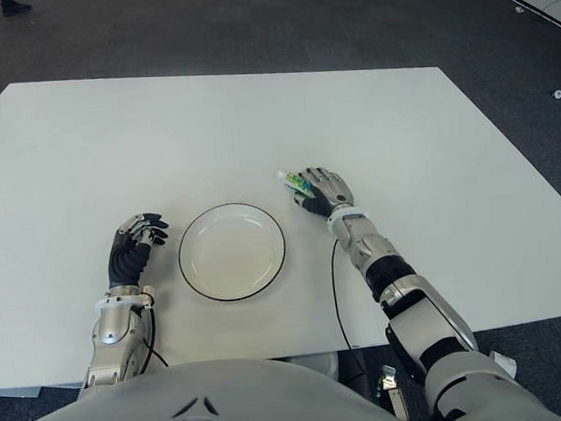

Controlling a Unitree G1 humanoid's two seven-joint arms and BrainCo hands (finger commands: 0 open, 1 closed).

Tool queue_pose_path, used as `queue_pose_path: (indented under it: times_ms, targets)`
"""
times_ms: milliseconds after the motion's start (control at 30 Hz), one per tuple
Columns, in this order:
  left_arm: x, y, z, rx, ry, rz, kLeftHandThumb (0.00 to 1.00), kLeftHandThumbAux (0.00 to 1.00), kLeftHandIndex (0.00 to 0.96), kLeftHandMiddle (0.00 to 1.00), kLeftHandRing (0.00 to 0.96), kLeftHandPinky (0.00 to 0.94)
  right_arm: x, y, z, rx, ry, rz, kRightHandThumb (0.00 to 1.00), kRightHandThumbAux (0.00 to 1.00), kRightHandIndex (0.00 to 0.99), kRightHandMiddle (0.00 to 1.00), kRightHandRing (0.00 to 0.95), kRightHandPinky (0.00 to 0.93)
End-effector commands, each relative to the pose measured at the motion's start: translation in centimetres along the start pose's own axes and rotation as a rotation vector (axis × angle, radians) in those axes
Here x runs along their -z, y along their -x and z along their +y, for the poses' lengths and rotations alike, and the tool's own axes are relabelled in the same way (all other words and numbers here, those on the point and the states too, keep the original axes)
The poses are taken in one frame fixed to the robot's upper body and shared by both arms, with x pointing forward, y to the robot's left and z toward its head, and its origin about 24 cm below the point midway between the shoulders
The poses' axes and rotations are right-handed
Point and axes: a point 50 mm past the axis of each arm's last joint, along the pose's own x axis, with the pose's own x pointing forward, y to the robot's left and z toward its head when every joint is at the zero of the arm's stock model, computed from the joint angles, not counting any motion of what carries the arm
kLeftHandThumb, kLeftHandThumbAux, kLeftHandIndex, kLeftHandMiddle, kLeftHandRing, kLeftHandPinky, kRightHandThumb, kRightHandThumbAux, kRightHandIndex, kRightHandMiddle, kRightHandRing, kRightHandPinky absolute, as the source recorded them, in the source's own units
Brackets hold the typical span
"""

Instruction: Put the toothpaste on the table into the plate.

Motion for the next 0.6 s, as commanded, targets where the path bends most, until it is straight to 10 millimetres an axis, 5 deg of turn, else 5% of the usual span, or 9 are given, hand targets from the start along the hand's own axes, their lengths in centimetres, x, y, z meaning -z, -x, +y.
queue_pose_path:
  times_ms: [33,100,300,400,533,600]
  targets:
    - [1.11,0.48,0.32,-0.020,-0.009,0.068,0.834,0.680,0.406,0.483,0.544,0.529,0.13,2.55,6.08,-0.317,-0.022,0.037,0.572,0.284,0.000,0.000,0.000,0.078]
    - [1.11,0.47,0.34,-0.022,-0.011,0.068,0.834,0.679,0.407,0.483,0.546,0.530,0.18,2.54,6.04,-0.313,-0.032,0.038,0.596,0.304,0.000,0.008,0.060,0.199]
    - [1.16,0.43,0.38,-0.020,-0.018,0.066,0.834,0.680,0.402,0.489,0.552,0.532,0.38,2.55,5.94,-0.310,-0.087,0.058,0.686,0.356,0.009,0.114,0.203,0.345]
    - [1.21,0.42,0.41,-0.021,-0.019,0.070,0.834,0.681,0.399,0.491,0.554,0.532,0.50,2.53,5.86,-0.314,-0.100,0.066,0.742,0.390,0.183,0.271,0.348,0.438]
    - [1.21,0.41,0.43,-0.021,-0.021,0.071,0.834,0.681,0.398,0.493,0.554,0.531,0.59,2.51,5.75,-0.309,-0.108,0.071,0.780,0.409,0.327,0.369,0.421,0.492]
    - [1.19,0.41,0.44,-0.021,-0.021,0.069,0.835,0.680,0.398,0.493,0.554,0.531,0.65,2.50,5.67,-0.303,-0.117,0.078,0.753,0.578,0.390,0.451,0.479,0.524]
